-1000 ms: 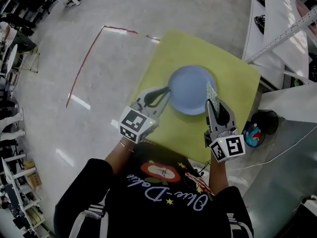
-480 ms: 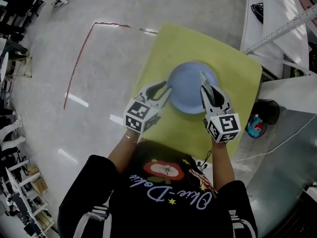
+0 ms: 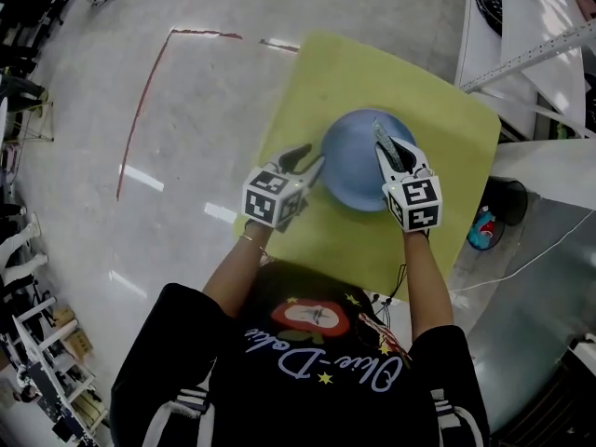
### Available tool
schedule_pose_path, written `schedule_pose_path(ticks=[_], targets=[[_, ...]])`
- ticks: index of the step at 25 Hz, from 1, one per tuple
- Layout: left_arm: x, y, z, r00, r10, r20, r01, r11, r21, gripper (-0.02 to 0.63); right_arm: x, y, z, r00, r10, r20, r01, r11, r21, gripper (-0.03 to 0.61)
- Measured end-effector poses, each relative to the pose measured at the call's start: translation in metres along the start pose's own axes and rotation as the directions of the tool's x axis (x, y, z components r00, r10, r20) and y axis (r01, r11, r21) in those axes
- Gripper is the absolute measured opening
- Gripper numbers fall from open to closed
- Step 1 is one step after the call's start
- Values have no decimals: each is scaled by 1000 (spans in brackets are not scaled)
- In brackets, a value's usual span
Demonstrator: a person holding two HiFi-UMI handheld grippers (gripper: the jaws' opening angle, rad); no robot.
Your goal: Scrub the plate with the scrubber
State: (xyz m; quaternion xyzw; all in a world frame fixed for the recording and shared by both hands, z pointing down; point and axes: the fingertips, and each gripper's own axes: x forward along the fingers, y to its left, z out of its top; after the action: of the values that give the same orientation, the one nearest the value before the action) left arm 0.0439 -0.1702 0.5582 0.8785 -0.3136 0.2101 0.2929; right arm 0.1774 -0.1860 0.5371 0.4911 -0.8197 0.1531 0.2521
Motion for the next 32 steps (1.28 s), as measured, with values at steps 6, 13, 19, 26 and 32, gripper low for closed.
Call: schedule_pose_path(ticks=[6, 13, 19, 26, 32], targets=[[17, 6, -18, 998, -19, -60, 15, 998, -64, 126, 27, -10, -24, 994, -14, -112, 7, 998, -68, 61], [30, 12, -32, 994, -24, -105, 16, 997, -73, 107, 44, -15, -42, 980, -24, -197, 8, 997, -80, 61], [39, 18, -38, 992, 6, -125, -15, 997, -77, 44, 54, -12, -48, 974, 12, -228, -32, 996, -83, 61], [44, 24, -45, 986, 11, -164, -32, 992, -122, 74, 68, 3, -50, 964, 57, -258, -83, 992, -92, 61], [47, 23, -46, 985, -7, -173, -24, 984, -175, 58, 73, 32, -54, 942, 114, -316, -183, 963, -197, 63]])
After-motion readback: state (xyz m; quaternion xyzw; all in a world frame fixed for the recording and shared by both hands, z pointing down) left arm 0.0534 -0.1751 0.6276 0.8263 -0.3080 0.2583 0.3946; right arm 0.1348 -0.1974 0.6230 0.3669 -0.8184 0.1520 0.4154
